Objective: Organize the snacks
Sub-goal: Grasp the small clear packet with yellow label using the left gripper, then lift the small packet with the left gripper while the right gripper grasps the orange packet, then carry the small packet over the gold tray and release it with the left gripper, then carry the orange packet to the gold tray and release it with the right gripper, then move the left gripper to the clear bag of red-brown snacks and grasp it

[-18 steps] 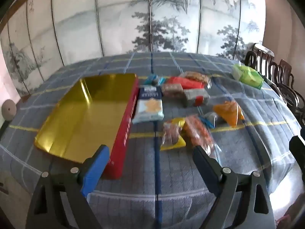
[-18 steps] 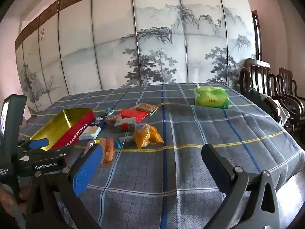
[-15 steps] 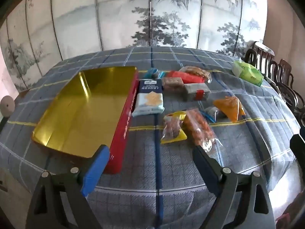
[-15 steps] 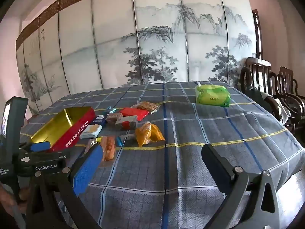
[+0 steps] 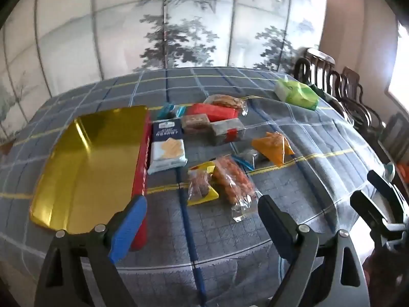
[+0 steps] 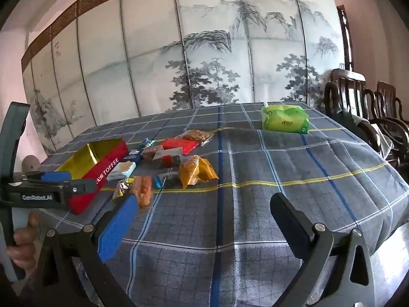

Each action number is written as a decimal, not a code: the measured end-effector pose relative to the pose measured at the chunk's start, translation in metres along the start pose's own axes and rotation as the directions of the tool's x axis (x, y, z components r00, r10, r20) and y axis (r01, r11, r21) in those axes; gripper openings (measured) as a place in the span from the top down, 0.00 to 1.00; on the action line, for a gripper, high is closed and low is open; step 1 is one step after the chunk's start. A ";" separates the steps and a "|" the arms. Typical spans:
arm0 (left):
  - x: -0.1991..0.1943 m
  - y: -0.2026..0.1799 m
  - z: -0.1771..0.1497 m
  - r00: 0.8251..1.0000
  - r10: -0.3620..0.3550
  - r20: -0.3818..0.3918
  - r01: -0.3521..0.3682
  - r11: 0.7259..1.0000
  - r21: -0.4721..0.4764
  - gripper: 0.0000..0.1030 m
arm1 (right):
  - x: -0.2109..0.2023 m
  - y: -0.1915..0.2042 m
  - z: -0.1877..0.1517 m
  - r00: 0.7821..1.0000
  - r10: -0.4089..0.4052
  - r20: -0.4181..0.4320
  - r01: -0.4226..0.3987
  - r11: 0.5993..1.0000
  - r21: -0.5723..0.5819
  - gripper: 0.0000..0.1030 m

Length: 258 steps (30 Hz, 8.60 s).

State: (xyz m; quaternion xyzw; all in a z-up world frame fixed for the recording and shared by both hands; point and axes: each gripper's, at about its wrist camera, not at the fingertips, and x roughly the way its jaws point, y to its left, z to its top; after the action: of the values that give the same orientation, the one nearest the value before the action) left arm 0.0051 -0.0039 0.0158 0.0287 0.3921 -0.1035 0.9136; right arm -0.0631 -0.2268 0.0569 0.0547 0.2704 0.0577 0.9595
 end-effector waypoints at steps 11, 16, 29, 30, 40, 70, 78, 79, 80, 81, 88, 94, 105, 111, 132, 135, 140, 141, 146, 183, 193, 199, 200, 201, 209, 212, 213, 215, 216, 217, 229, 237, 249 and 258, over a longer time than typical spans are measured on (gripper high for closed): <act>0.044 0.000 0.022 0.986 -0.051 -0.158 0.060 0.997 0.056 0.64 | 0.008 -0.015 -0.006 1.000 0.001 -0.023 0.000 0.999 0.038 0.00; 0.057 -0.001 0.023 0.978 -0.049 -0.202 0.062 0.996 0.057 0.64 | 0.011 -0.022 -0.007 0.999 -0.002 -0.032 0.004 0.998 0.056 0.00; 0.098 0.011 0.029 0.956 -0.030 -0.290 0.043 0.998 0.039 0.64 | 0.020 -0.029 -0.008 0.999 0.004 -0.051 -0.001 0.998 0.069 0.00; 0.100 0.011 0.029 0.956 -0.020 -0.294 0.035 0.998 0.045 0.64 | 0.020 -0.029 -0.007 0.999 0.005 -0.052 -0.002 0.998 0.070 0.00; 0.106 0.013 0.025 0.960 -0.022 -0.280 0.031 0.999 0.027 0.75 | 0.027 -0.022 -0.005 0.997 0.029 -0.076 -0.026 0.999 0.027 0.00; 0.008 -0.004 0.022 0.987 -0.079 -0.137 0.079 0.997 -0.005 0.75 | 0.151 0.011 0.052 0.949 0.079 -0.305 -0.159 0.956 -0.247 0.16; 0.006 -0.004 0.023 0.987 -0.086 -0.138 0.087 0.996 0.000 0.75 | 0.186 0.004 0.049 0.907 0.097 -0.409 -0.212 0.946 -0.245 0.41; 0.006 -0.004 0.023 0.987 -0.085 -0.137 0.086 0.996 0.000 0.75 | 0.190 0.003 0.048 0.896 0.114 -0.429 -0.230 0.946 -0.228 0.51; 0.006 -0.005 0.023 0.987 -0.085 -0.137 0.086 0.996 -0.001 0.75 | 0.194 0.002 0.046 0.883 0.125 -0.451 -0.243 0.946 -0.214 0.64; 0.006 -0.004 0.023 0.987 -0.086 -0.137 0.087 0.996 -0.003 0.75 | 0.195 0.001 0.045 0.881 0.120 -0.458 -0.239 0.948 -0.211 0.65; 0.006 -0.002 0.025 0.989 -0.074 -0.130 0.074 0.997 -0.005 0.75 | 0.174 -0.022 0.050 0.931 0.095 -0.352 -0.155 0.977 -0.147 0.68; 0.000 0.004 0.027 0.993 -0.042 -0.109 0.042 0.999 -0.009 0.75 | 0.181 -0.070 0.053 0.942 -0.021 -0.334 0.019 1.000 -0.009 0.68; -0.010 0.029 0.033 0.996 0.051 -0.066 -0.053 0.998 -0.018 0.75 | 0.192 -0.090 0.056 0.935 -0.039 -0.351 0.066 0.996 0.066 0.67; -0.009 0.053 0.037 0.993 0.102 -0.058 -0.105 0.994 -0.038 0.75 | 0.193 -0.091 0.054 0.936 -0.048 -0.350 0.072 0.996 0.056 0.67; 0.060 0.156 0.055 0.941 0.309 -0.141 -0.313 0.950 -0.007 0.74 | 0.191 -0.088 0.051 0.931 -0.077 -0.356 0.091 0.996 0.024 0.66; 0.074 0.169 0.058 0.935 0.310 -0.173 -0.316 0.949 -0.011 0.74 | 0.191 -0.086 0.051 0.930 -0.088 -0.358 0.098 0.995 0.011 0.66; 0.089 0.184 0.061 0.928 0.309 -0.208 -0.319 0.948 -0.012 0.74 | 0.190 -0.085 0.051 0.929 -0.090 -0.359 0.100 0.995 0.008 0.66; 0.091 0.185 0.061 0.926 0.313 -0.209 -0.321 0.947 -0.006 0.74 | 0.191 -0.085 0.051 0.929 -0.090 -0.359 0.100 0.995 0.008 0.65; 0.100 0.191 0.065 0.923 0.312 -0.224 -0.320 0.947 0.001 0.74 | 0.191 -0.083 0.051 0.926 -0.104 -0.363 0.108 0.994 -0.011 0.65; 0.009 0.158 0.049 0.910 0.406 -0.089 -0.410 0.911 -0.041 0.55 | 0.171 -0.058 0.051 0.942 -0.066 -0.330 0.075 0.997 0.016 0.65; -0.019 0.153 0.028 0.909 0.408 -0.089 -0.415 0.906 -0.084 0.55 | 0.148 0.062 0.103 0.952 0.160 -0.262 -0.189 0.978 -0.089 0.65; -0.027 0.165 0.023 0.914 0.396 -0.088 -0.405 0.907 -0.120 0.55 | 0.156 0.147 0.111 0.915 0.271 -0.300 -0.336 0.922 -0.192 0.65; -0.029 0.167 0.022 0.914 0.396 -0.086 -0.404 0.906 -0.124 0.55 | 0.160 0.159 0.110 0.908 0.280 -0.310 -0.352 0.913 -0.207 0.65; -0.031 0.169 0.022 0.915 0.396 -0.083 -0.404 0.906 -0.129 0.55 | 0.164 0.169 0.109 0.902 0.287 -0.322 -0.365 0.905 -0.216 0.65; -0.039 0.181 0.018 0.916 0.394 -0.079 -0.402 0.903 -0.154 0.55 | 0.201 0.219 0.096 0.866 0.296 -0.402 -0.412 0.879 -0.240 0.65; -0.043 0.186 0.017 0.922 0.381 -0.076 -0.388 0.906 -0.170 0.55 | 0.212 0.228 0.092 0.861 0.284 -0.422 -0.408 0.882 -0.238 0.65; -0.044 0.187 0.017 0.922 0.380 -0.071 -0.386 0.906 -0.173 0.55 | 0.216 0.230 0.090 0.860 0.278 -0.427 -0.405 0.882 -0.240 0.65; -0.046 0.188 0.017 0.922 0.380 -0.066 -0.386 0.906 -0.174 0.54 | 0.222 0.233 0.088 0.857 0.271 -0.438 -0.403 0.883 -0.242 0.65; -0.046 0.189 0.016 0.923 0.379 -0.065 -0.385 0.906 -0.175 0.54 | 0.225 0.236 0.087 0.855 0.267 -0.444 -0.403 0.882 -0.245 0.65; -0.046 0.189 0.016 0.923 0.380 -0.066 -0.386 0.906 -0.175 0.53 | 0.226 0.239 0.086 0.855 0.263 -0.446 -0.401 0.881 -0.250 0.65; -0.047 0.198 0.014 0.925 0.376 -0.064 -0.381 0.905 -0.189 0.51 | 0.250 0.258 0.077 0.854 0.210 -0.477 -0.378 0.879 -0.290 0.65; -0.047 0.199 0.013 0.925 0.374 -0.067 -0.379 0.906 -0.190 0.51 | 0.255 0.263 0.077 0.868 0.180 -0.462 -0.352 0.880 -0.318 0.63; -0.046 0.199 0.010 0.920 0.386 -0.071 -0.392 0.901 -0.184 0.51 | 0.228 0.257 0.097 0.895 0.264 -0.360 -0.369 0.891 -0.265 0.63; -0.045 0.190 0.013 0.917 0.393 -0.071 -0.399 0.903 -0.160 0.51 | 0.181 0.230 0.107 0.907 0.335 -0.255 -0.388 0.900 -0.200 0.58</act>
State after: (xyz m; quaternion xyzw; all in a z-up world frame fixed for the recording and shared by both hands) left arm 0.0244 0.1870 0.0520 0.0313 0.4023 0.1188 0.9072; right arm 0.1278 0.0178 0.0865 -0.0219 0.3478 0.2743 0.8963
